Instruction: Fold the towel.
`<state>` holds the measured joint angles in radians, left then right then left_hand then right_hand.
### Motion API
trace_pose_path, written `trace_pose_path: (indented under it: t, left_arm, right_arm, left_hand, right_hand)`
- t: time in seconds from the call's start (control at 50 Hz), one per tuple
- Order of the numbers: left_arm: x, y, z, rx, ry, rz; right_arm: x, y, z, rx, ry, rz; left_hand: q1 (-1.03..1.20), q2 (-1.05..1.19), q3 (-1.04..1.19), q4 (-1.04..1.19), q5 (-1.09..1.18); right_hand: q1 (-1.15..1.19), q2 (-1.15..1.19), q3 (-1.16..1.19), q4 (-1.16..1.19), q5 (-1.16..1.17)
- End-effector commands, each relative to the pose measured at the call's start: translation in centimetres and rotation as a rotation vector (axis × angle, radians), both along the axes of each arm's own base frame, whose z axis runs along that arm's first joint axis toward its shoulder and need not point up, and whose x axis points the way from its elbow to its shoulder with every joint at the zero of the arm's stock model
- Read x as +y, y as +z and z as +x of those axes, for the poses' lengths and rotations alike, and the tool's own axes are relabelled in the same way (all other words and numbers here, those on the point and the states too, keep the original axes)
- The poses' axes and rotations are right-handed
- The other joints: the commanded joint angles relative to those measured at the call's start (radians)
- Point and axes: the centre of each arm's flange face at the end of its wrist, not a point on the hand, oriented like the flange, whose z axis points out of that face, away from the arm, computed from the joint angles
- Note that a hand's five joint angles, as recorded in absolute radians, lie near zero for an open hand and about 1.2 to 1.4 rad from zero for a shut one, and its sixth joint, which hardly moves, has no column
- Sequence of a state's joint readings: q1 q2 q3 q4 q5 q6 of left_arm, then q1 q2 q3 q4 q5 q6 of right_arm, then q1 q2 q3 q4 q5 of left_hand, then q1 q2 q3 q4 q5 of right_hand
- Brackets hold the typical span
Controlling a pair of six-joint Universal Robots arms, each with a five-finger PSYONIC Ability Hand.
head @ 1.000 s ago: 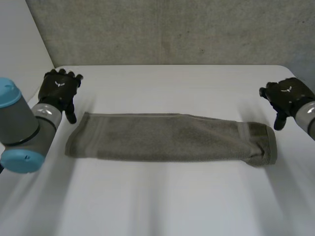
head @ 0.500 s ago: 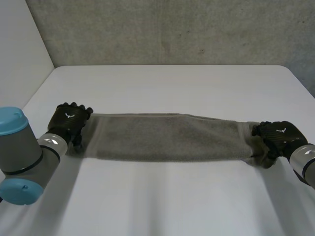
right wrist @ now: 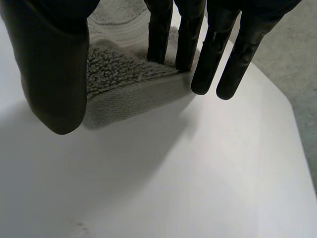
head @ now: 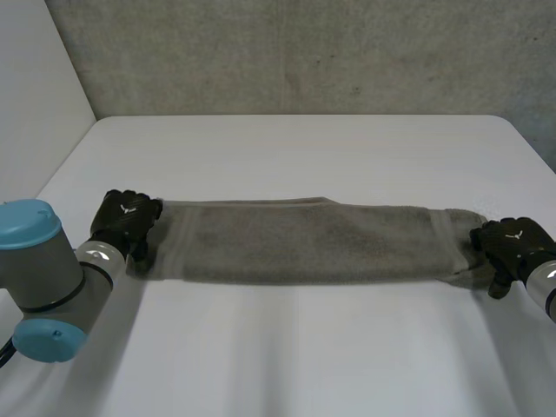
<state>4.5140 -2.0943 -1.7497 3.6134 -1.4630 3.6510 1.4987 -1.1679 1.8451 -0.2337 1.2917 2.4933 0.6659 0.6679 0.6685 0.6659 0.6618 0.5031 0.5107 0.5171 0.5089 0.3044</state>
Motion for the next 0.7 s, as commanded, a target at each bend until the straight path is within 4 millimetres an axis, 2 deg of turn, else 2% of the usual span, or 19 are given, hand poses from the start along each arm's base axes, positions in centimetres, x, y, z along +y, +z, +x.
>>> trace_pose_path:
  t: [0.02,0.12,0.16,0.18,0.2,0.22,0.28,0.32,0.34,0.38,0.42,0.44,0.54,0.56,0.6,0.62,0.66,0.68,0.7]
  left_arm:
    - [0.5,0.0,-0.3,0.003,-0.010,0.007]
    - [0.6,1.1,-0.3,0.014,-0.009,-0.017]
    - [0.6,1.9,-0.3,0.024,-0.005,-0.036]
    - [0.6,1.9,-0.3,0.024,-0.005,-0.036]
    - [0.6,2.3,-0.3,0.030,-0.004,-0.045]
    - [0.6,2.7,-0.2,0.038,-0.001,-0.052]
    - [0.6,3.1,-0.2,0.047,0.002,-0.061]
    - [0.5,3.7,0.1,0.066,0.014,-0.071]
    - [0.5,3.7,0.1,0.066,0.014,-0.071]
    - [0.6,4.3,0.2,0.082,0.016,-0.080]
    - [0.7,4.7,0.2,0.084,0.015,-0.092]
    - [0.7,4.7,0.2,0.084,0.015,-0.092]
    - [0.8,5.9,0.2,0.093,0.014,-0.126]
    - [0.8,6.0,0.2,0.093,0.014,-0.126]
    - [0.8,6.5,0.1,0.096,0.011,-0.143]
    - [0.8,6.5,0.1,0.096,0.011,-0.143]
    - [0.8,7.1,-0.1,0.101,0.006,-0.163]
    - [0.8,7.1,-0.1,0.101,0.006,-0.163]
    - [0.8,7.5,-0.2,0.103,0.002,-0.174]
  right_arm:
    - [0.2,-0.1,0.3,-0.033,-0.002,0.021]
    - [0.0,0.0,0.0,-0.032,-0.010,0.014]
    - [-0.5,0.2,-0.2,-0.022,-0.025,-0.001]
    - [-0.5,0.2,-0.2,-0.022,-0.025,-0.001]
    - [-0.7,0.4,-0.3,-0.018,-0.030,-0.011]
    - [-1.1,0.6,-0.5,-0.014,-0.037,-0.020]
    - [-1.6,0.8,-1.0,-0.008,-0.053,-0.033]
    - [-3.0,1.9,-3.2,0.019,-0.125,-0.071]
    - [-3.0,1.9,-3.2,0.019,-0.125,-0.071]
    - [-4.3,3.1,-5.3,0.067,-0.179,-0.110]
    - [-4.9,3.8,-6.2,0.101,-0.190,-0.125]
    - [-4.9,3.8,-6.2,0.102,-0.190,-0.125]
    - [-6.9,7.0,-7.4,0.242,-0.182,-0.193]
    - [-6.9,7.0,-7.4,0.242,-0.182,-0.193]
    - [-7.4,9.0,-6.3,0.266,-0.172,-0.241]
    - [-7.4,9.1,-6.3,0.266,-0.172,-0.241]
    - [-7.3,11.2,-2.4,0.261,-0.092,-0.322]
    - [-7.3,11.2,-2.4,0.261,-0.092,-0.322]
    - [-7.0,12.1,-0.4,0.254,-0.046,-0.357]
  left_hand:
    - [-0.074,-0.076,-0.076,-0.074,-0.244]
    - [-0.091,-0.093,-0.094,-0.091,-0.262]
    - [-0.106,-0.108,-0.108,-0.106,-0.276]
    - [-0.106,-0.108,-0.109,-0.106,-0.276]
    - [-0.118,-0.120,-0.120,-0.118,-0.288]
    - [-0.129,-0.131,-0.132,-0.129,-0.300]
    - [-0.135,-0.137,-0.138,-0.135,-0.306]
    - [-0.150,-0.152,-0.153,-0.150,-0.320]
    - [-0.150,-0.152,-0.153,-0.150,-0.320]
    - [-0.159,-0.161,-0.161,-0.159,-0.329]
    - [-0.165,-0.167,-0.167,-0.165,-0.335]
    - [-0.165,-0.167,-0.167,-0.165,-0.335]
    - [-0.203,-0.205,-0.205,-0.203,-0.373]
    - [-0.203,-0.205,-0.205,-0.203,-0.373]
    - [-0.223,-0.225,-0.226,-0.223,-0.394]
    - [-0.223,-0.225,-0.226,-0.223,-0.394]
    - [-0.232,-0.234,-0.235,-0.232,-0.403]
    - [-0.232,-0.234,-0.235,-0.232,-0.403]
    - [-0.238,-0.240,-0.241,-0.238,-0.408]
  right_hand:
    - [-0.042,-0.050,-0.056,-0.048,-0.018]
    - [0.204,0.197,0.190,0.199,0.228]
    - [0.625,0.617,0.611,0.619,0.649]
    - [0.627,0.619,0.613,0.621,0.651]
    - [0.830,0.823,0.817,0.825,0.855]
    - [0.893,0.885,0.879,0.887,0.917]
    - [0.893,0.886,0.879,0.887,0.917]
    - [0.893,0.886,0.879,0.887,0.917]
    - [0.893,0.886,0.879,0.887,0.917]
    - [0.893,0.886,0.879,0.887,0.917]
    - [0.893,0.886,0.879,0.887,0.917]
    - [0.893,0.886,0.879,0.887,0.917]
    - [0.893,0.886,0.879,0.887,0.917]
    - [0.893,0.886,0.879,0.887,0.917]
    - [0.893,0.886,0.879,0.887,0.917]
    - [0.893,0.886,0.879,0.887,0.917]
    - [0.893,0.886,0.879,0.887,0.917]
    - [0.893,0.886,0.879,0.887,0.917]
    - [0.893,0.886,0.879,0.887,0.917]
